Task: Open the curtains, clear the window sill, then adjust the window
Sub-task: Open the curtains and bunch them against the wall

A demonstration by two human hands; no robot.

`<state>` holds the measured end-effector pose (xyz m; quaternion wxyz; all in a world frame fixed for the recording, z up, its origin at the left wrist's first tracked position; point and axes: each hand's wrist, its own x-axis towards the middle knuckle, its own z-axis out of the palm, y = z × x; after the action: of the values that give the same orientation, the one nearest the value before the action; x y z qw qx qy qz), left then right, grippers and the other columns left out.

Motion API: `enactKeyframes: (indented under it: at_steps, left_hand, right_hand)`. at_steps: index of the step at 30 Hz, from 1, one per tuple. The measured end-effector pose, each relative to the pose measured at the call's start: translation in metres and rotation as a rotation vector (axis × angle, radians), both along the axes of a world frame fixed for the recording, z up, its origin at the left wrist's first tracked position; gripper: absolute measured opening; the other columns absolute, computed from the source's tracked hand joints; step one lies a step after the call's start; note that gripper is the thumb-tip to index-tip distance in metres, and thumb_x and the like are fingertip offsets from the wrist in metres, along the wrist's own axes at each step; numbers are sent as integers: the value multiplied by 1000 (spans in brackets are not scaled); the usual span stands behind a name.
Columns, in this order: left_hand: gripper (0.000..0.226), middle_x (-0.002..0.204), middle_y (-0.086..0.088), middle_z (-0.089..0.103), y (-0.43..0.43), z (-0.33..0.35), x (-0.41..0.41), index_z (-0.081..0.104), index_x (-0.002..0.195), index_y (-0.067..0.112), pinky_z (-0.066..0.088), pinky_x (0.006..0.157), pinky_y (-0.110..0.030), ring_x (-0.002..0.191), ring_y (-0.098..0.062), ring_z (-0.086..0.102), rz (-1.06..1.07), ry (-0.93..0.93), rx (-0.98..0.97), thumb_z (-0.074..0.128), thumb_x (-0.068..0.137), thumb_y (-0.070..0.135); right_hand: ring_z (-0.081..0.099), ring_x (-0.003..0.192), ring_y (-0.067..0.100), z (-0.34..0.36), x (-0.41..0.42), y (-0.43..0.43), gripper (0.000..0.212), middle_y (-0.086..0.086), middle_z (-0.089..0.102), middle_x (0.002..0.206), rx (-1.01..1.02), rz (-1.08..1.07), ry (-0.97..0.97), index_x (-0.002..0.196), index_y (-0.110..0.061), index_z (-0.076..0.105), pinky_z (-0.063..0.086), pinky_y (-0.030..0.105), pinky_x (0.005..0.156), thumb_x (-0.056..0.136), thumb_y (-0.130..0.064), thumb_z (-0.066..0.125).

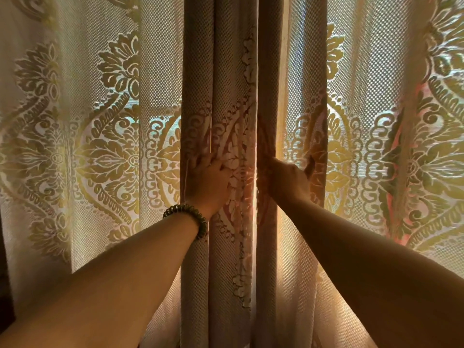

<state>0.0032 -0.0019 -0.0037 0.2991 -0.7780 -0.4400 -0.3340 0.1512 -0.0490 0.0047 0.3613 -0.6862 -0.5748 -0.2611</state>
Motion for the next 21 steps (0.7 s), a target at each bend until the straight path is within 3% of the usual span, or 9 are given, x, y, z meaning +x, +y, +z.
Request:
enactKeyframes:
  at_steps: [1, 2, 5, 8, 11, 13, 16, 19, 21]
  left_hand:
    - [39, 140, 1, 48, -1, 1, 2, 52, 129, 20, 18, 115, -45, 136, -27, 30, 2, -20, -7, 38, 95, 32]
    - [38, 137, 1, 51, -1, 1, 5, 52, 128, 21, 21, 114, -44, 133, -25, 34, -10, -44, -25, 38, 95, 32]
    - [42, 141, 1, 47, -1, 1, 16, 45, 133, 22, 26, 111, -43, 133, -24, 36, -79, -122, -133, 42, 93, 33]
    - [48, 140, -2, 48, 5, 1, 26, 41, 135, 22, 35, 109, -42, 129, -24, 42, -179, -249, -220, 47, 89, 33]
    - [49, 135, -5, 49, 5, 2, 37, 40, 135, 21, 48, 98, -38, 117, -25, 52, -284, -344, -316, 50, 89, 34]
    - [50, 137, -6, 48, 0, 3, 41, 38, 136, 21, 51, 94, -37, 114, -25, 54, -352, -420, -408, 50, 90, 37]
    - [51, 145, -6, 40, -7, 4, 46, 37, 137, 21, 43, 101, -34, 127, -24, 47, -558, -570, -609, 52, 92, 40]
    - [56, 152, -6, 29, -12, 6, 55, 32, 140, 23, 36, 106, -30, 138, -24, 35, -751, -636, -788, 56, 91, 33]
    - [61, 151, -9, 30, -14, 6, 64, 25, 144, 19, 39, 91, -19, 136, -25, 37, -841, -682, -934, 57, 92, 20]
  right_hand:
    - [65, 104, 32, 1, 0, -1, 28, 9, 70, 109, 36, 42, 76, 120, -20, 54, 33, 52, 107, 97, -20, 38]
    - [66, 98, 33, 2, 1, -2, 25, 11, 70, 106, 82, 70, 144, 116, -17, 53, 44, 42, 90, 96, -20, 38]
    - [64, 84, 34, 3, 3, -8, 23, 16, 68, 101, 253, 118, 393, 118, -10, 41, 48, 39, 70, 96, -16, 40]
    - [63, 103, 38, 3, 11, -13, 54, 17, 65, 118, 335, 85, 623, 144, -15, 16, 52, 50, 87, 96, -15, 40]
    - [56, 117, 39, 8, 18, -21, 73, 17, 54, 136, 356, 72, 851, 150, -19, -5, 45, 53, 100, 96, -41, 39]
    - [59, 114, 38, 13, 23, -26, 72, 18, 57, 131, 345, 92, 976, 147, -11, 18, 48, 49, 97, 92, -50, 45]
    - [63, 104, 33, 13, 27, -33, 52, 14, 67, 118, 187, 86, 908, 123, -10, 59, 48, 38, 86, 93, -49, 44]
    - [58, 112, 34, 12, 22, -33, 38, 11, 66, 119, 119, 1, 722, 121, -21, 63, 41, 41, 96, 92, -38, 47]
    - [59, 109, 38, 12, 18, -31, 41, 16, 65, 114, 137, 76, 717, 116, -17, 66, 46, 47, 96, 84, -36, 50]
